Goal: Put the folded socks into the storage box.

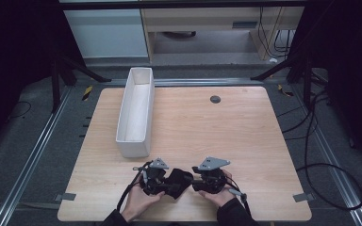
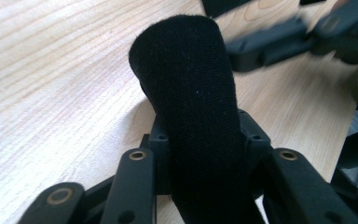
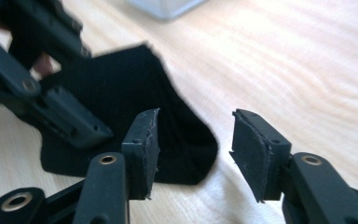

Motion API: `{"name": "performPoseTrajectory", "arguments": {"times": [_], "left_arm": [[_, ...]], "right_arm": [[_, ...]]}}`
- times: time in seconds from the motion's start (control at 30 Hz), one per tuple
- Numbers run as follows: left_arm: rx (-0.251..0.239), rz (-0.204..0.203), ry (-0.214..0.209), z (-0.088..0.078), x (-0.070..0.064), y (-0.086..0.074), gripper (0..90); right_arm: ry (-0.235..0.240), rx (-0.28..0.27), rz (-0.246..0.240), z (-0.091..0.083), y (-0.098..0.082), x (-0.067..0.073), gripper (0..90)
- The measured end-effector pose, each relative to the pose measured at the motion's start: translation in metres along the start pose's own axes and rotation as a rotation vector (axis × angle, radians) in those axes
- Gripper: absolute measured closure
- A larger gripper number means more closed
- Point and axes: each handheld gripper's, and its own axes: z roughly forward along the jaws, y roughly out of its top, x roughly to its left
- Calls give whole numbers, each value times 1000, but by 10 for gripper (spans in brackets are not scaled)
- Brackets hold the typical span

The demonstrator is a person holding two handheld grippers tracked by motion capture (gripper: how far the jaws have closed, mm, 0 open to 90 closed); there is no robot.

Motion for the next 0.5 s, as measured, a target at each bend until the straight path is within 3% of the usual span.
{"name": "performPoseTrajectory", "arguments": {"times": [0.1, 0.23, 0.5], "left_arm": [[-1, 20, 10, -6, -1, 2, 655], [-17, 30, 10, -16, 1, 4, 657], [-70, 48, 15, -43, 6, 10, 657]], "right_arm": [[-11, -62, 27, -12, 4, -8, 466], [-80, -113, 66, -28, 5, -26, 425], [-257, -115, 118, -51, -10, -66, 353]]}}
